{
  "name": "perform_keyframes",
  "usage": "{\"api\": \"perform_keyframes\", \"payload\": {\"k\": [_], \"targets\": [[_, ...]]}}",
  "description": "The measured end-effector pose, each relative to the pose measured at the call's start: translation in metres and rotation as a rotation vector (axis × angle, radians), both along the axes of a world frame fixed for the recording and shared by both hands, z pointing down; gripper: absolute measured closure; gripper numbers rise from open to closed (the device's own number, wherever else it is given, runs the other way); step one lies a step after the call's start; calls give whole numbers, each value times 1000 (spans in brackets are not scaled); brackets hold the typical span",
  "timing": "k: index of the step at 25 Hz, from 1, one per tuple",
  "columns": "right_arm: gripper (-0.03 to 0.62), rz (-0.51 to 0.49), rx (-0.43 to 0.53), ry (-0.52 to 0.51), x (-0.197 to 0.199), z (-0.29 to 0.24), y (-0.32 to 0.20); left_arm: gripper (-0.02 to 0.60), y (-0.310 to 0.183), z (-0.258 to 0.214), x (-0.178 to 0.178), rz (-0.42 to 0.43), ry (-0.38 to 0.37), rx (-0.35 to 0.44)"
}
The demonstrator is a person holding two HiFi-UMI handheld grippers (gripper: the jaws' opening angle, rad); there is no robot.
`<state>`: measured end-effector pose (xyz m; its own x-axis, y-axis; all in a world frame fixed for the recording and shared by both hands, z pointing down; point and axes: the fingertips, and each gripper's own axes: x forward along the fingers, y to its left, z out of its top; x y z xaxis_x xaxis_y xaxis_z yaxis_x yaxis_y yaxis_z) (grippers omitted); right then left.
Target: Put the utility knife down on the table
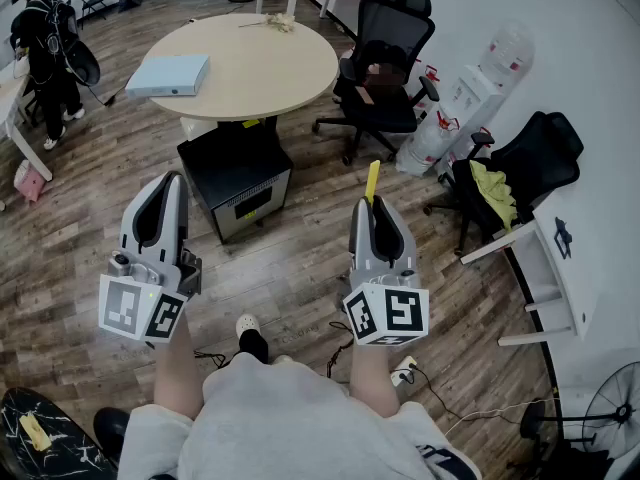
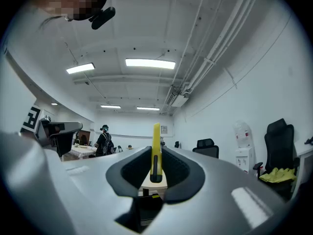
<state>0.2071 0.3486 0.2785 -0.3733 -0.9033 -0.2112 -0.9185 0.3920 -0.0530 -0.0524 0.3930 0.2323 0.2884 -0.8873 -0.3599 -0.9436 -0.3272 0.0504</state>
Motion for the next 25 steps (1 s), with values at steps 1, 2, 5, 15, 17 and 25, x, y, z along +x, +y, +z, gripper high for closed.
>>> {"api": "perform_keyframes", "payload": {"k": [1,2,5,15,17,25], "targets": [[520,0,1,-1,0,-1,-1,574,-1,0,0,1,-1,0],[520,0,2,-3,0,-1,-3,574,-3,0,0,2,-3,-1],[520,3,3,-9,-1,-3,-8,574,-8,-2,0,8,-6,-2],[520,22,16,-19,-12,-7,-44,574,-44,-6,-12,20,-10,9],[520,27,14,-22,-15,-6,-55,574,-55,-6,-16,24,-11,8],[520,31,29,-26,-43,-6,-95,574,-99,-5,-39,49,-19,18]]}}
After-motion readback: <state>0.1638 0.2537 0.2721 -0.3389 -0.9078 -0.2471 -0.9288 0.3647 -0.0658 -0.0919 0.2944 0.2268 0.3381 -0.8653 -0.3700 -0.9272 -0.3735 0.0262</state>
